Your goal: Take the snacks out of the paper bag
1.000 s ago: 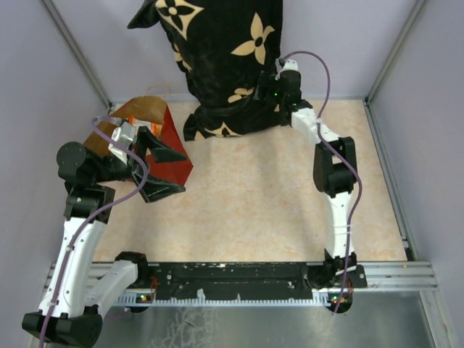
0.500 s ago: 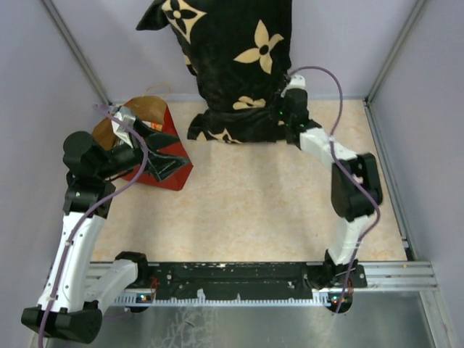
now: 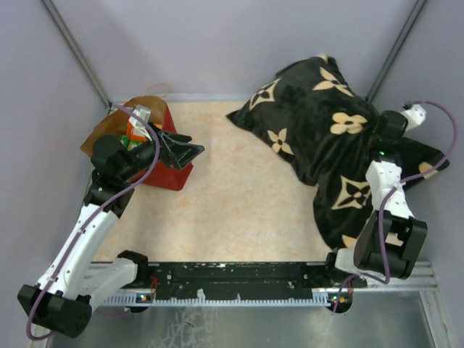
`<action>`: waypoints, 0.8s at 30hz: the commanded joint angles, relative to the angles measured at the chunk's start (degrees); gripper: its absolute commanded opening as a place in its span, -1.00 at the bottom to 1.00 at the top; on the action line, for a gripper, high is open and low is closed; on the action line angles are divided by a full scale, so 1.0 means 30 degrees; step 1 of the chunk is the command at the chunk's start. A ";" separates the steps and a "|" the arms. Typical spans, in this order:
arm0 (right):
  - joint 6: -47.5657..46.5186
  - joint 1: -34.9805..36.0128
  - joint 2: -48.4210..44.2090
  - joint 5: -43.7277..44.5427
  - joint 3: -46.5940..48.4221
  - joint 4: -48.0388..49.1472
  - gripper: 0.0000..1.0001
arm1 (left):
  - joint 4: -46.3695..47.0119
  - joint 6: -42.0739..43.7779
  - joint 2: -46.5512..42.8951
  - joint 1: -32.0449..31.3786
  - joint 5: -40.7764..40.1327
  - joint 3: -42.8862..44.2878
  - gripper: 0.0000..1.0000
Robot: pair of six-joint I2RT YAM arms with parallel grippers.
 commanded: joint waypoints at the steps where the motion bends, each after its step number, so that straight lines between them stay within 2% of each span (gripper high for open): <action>1: 0.1270 -0.1782 -0.2631 0.2685 0.0898 -0.0880 -1.00 | 0.0919 0.0022 0.0463 -0.0709 -0.1248 0.0870 0.81; 6: 0.0909 -0.1792 -0.5322 0.4837 0.1061 -0.2435 -1.00 | 0.0526 0.0172 0.1180 -0.1559 -0.1515 0.1349 0.80; 12: -0.0415 -0.1253 -0.8536 0.5928 0.0553 -0.2562 -1.00 | -0.0264 0.1360 0.1779 -0.3014 -0.3217 0.1371 0.80; 17: -0.3142 -0.0382 -0.8001 0.8408 0.2929 -0.3342 -1.00 | -0.1779 0.2618 0.2570 -0.3405 -0.4691 0.1893 0.80; 20: -0.5084 -0.0383 -0.6803 0.8174 0.4190 -0.2879 -1.00 | -0.1859 0.2730 0.2843 -0.3396 -0.4483 0.1987 0.80; 24: -0.6314 -0.0365 -0.5393 0.9112 0.6595 -0.3984 -1.00 | -0.2393 0.3250 0.3161 -0.3396 -0.4550 0.2207 0.81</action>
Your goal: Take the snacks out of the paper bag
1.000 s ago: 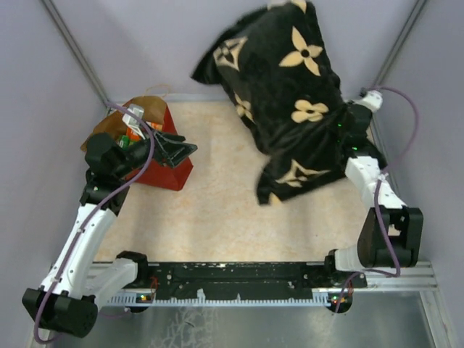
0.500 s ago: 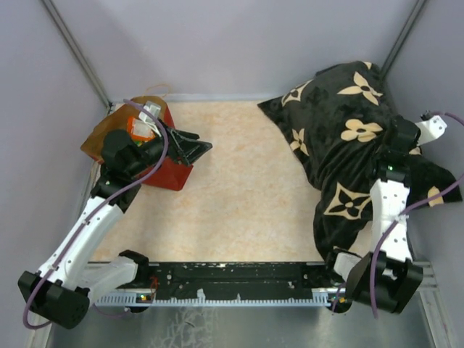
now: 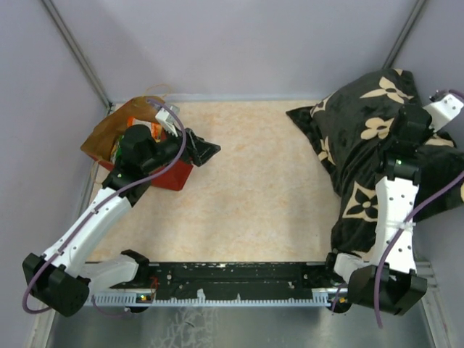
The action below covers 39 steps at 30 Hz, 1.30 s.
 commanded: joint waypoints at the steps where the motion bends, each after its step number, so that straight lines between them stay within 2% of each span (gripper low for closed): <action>1: -0.2369 0.0283 0.0377 0.1974 0.3558 0.3488 -1.00 | -0.0679 0.1072 0.0146 -0.0070 -0.0418 0.0915 0.81; 7: -0.4960 0.0775 -0.1296 0.2646 0.1816 0.6764 -1.00 | -0.0481 0.1179 0.0043 -0.0069 -0.0393 0.0381 0.82; 12: -0.8844 0.2867 -0.3999 0.1639 -0.2540 1.4151 -1.00 | -0.0095 0.0939 0.0205 -0.0088 0.0245 -0.0259 0.82; 14: -0.9645 0.3328 -0.3895 0.1128 -0.2605 1.4572 -1.00 | -0.0092 0.1000 0.0395 -0.0110 0.0597 -0.0324 0.82; 19: -1.0069 0.3737 -0.2888 -0.0322 -0.1823 1.3282 -1.00 | -0.0156 0.1139 0.0733 -0.0291 0.0755 -0.0330 0.82; 24: -0.9411 0.3729 -0.3521 0.0347 -0.3593 1.3918 -1.00 | -0.0382 0.1309 0.0794 -0.0389 0.0427 -0.0475 0.82; 25: -0.9336 0.3747 -0.3581 0.0644 -0.3880 1.3969 -0.94 | -0.0447 0.1380 0.0741 -0.0382 0.0412 -0.0521 0.82; 26: -0.9184 0.3720 -0.3655 0.1036 -0.4103 1.3902 -0.50 | -0.0492 0.1452 0.0676 -0.0407 0.0319 -0.0581 0.82; 27: -0.8905 0.3735 -0.3774 0.1385 -0.4285 1.3787 0.07 | -0.0585 0.1486 0.0554 -0.0421 0.0124 -0.0659 0.83; 28: -0.8471 0.3740 -0.3957 0.1783 -0.4516 1.3659 0.54 | -0.0677 0.1516 0.0433 -0.0411 -0.0095 -0.0708 0.83; 29: -0.7952 0.3754 -0.4170 0.1907 -0.4743 1.3603 0.86 | -0.0718 0.1560 0.0319 -0.0396 -0.0298 -0.0803 0.84; 30: -0.7605 0.3744 -0.4380 0.1791 -0.4961 1.3581 0.97 | -0.0785 0.1588 0.0184 -0.0419 -0.0433 -0.0855 0.85; 32: -0.6754 0.3741 -0.4690 0.1279 -0.4950 1.3092 0.98 | -0.1060 0.1689 0.0009 -0.0410 -0.0629 -0.0864 0.86; 35: -0.4984 0.4006 -0.4757 0.0002 -0.3664 1.0667 0.99 | -0.1551 0.1826 -0.0246 -0.0397 -0.0802 -0.0840 0.87; 39: -0.5023 0.6768 -0.4304 0.0081 -0.2259 0.9274 0.98 | -0.2075 0.1862 -0.0748 -0.0431 -0.1225 -0.0898 0.95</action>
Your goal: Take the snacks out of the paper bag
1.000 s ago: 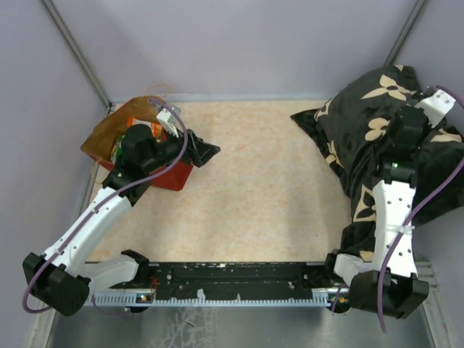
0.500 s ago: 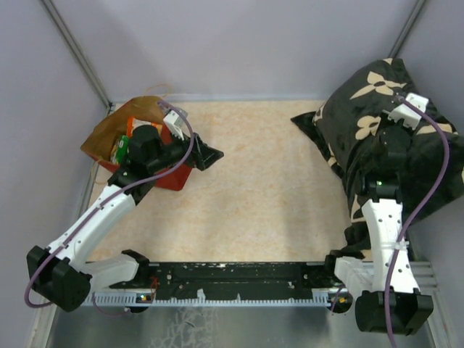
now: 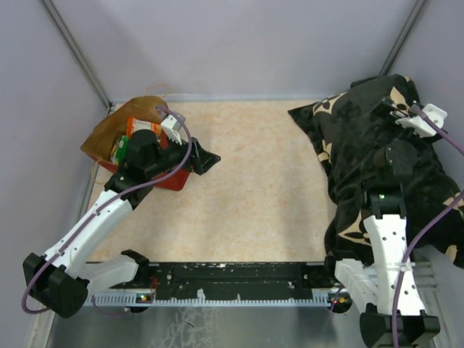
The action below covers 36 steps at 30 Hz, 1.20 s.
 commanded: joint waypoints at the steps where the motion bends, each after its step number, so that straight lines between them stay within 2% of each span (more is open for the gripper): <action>1: 0.0348 0.3414 0.0640 -0.0430 0.2040 -0.1002 0.98 | -0.0732 0.0337 -0.0902 -0.0092 -0.0761 -0.0062 0.97; 4: -0.0757 0.7381 0.2494 0.0735 0.3239 -0.2583 0.98 | -0.1229 0.0203 -0.1310 -0.0079 -0.1167 0.0081 0.99; 6: -0.0669 0.9000 0.3817 0.1517 0.3624 -0.3795 0.98 | -0.1791 0.0179 -0.1391 -0.0076 -0.1443 0.0296 0.99; 10: 0.2117 0.9207 0.5373 0.2570 0.2819 -0.5724 0.99 | -0.2580 0.0172 -0.1091 -0.0075 -0.1340 0.0392 0.99; 13: 0.3543 0.9010 0.6552 0.1491 0.2623 -0.7527 0.99 | -0.3104 0.0247 -0.0794 -0.0068 -0.0919 0.0424 0.99; 18: 0.4860 0.7157 0.8588 -0.4358 0.1868 -0.9626 0.98 | -0.3073 0.0285 -0.0652 -0.0068 -0.0705 0.0042 0.99; 23: 0.5854 0.4887 1.1321 -0.6534 0.1582 -1.1216 0.98 | -0.3004 0.0149 -0.0312 -0.0062 -0.0266 -0.0025 0.99; 27: 0.6525 0.3269 1.2679 -0.6384 0.0924 -1.1190 0.99 | -0.3326 0.0201 -0.0231 -0.0062 -0.0184 0.0197 0.99; 36: 0.6171 -0.1088 1.2876 -0.4825 0.0771 -0.9965 0.99 | -0.3677 0.0457 -0.0165 -0.0060 -0.0143 0.0159 0.99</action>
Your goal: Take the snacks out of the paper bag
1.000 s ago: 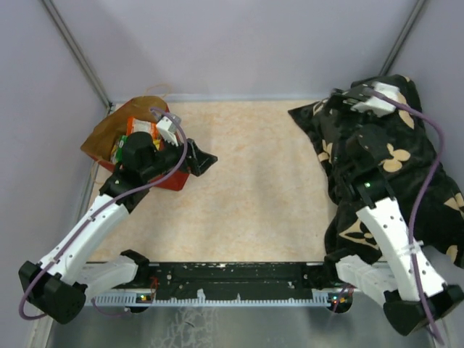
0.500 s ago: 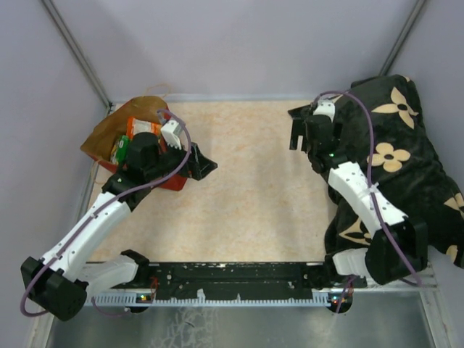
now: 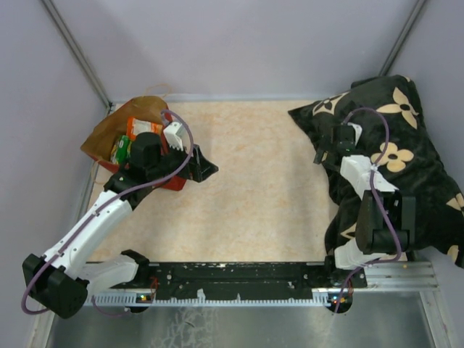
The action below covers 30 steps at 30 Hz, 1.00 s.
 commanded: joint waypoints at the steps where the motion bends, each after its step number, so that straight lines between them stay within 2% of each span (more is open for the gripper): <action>1: -0.0125 -0.2355 -0.0389 0.1417 0.1165 0.0844 0.99 | -0.0233 0.0447 0.0150 -0.0049 0.0295 0.0232 0.99; 6: -0.0258 -0.2708 -0.1051 0.1810 0.2113 0.1059 0.99 | -0.0382 0.0573 0.0277 -0.0049 -0.0189 0.0518 0.99; 9: -0.0026 -0.2005 -0.1917 0.1659 0.1623 0.1902 0.99 | -0.1055 0.0847 0.0262 -0.0046 -0.1172 0.0935 0.99; 12: -0.0632 0.0682 -0.2712 0.3461 0.0854 0.3182 0.99 | -0.2081 0.1128 0.0265 -0.0053 -0.2747 0.1453 0.99; 15: -0.0933 0.4924 -0.2951 0.4953 0.0676 0.3916 0.99 | -0.3354 0.1167 0.0310 -0.0062 -0.4709 0.2352 0.99; 17: -0.0397 0.6833 -0.3075 0.5296 0.0781 0.4276 0.99 | -0.4198 0.1340 0.0191 -0.0050 -0.6149 0.2993 0.99; 22: 0.2316 0.9860 -0.3566 0.4473 0.0813 0.5456 0.99 | -0.5508 0.2312 0.0366 0.0395 -0.8265 0.4496 0.99; 27: 0.2618 1.2853 -0.3027 0.4799 0.0811 0.5264 0.99 | -0.6458 0.3481 0.1586 0.0503 -1.2031 0.6473 0.99; 30: 0.2867 1.3958 -0.2878 0.4945 0.0440 0.5002 0.99 | -0.6063 0.4352 0.2145 0.0685 -1.3006 0.7204 0.99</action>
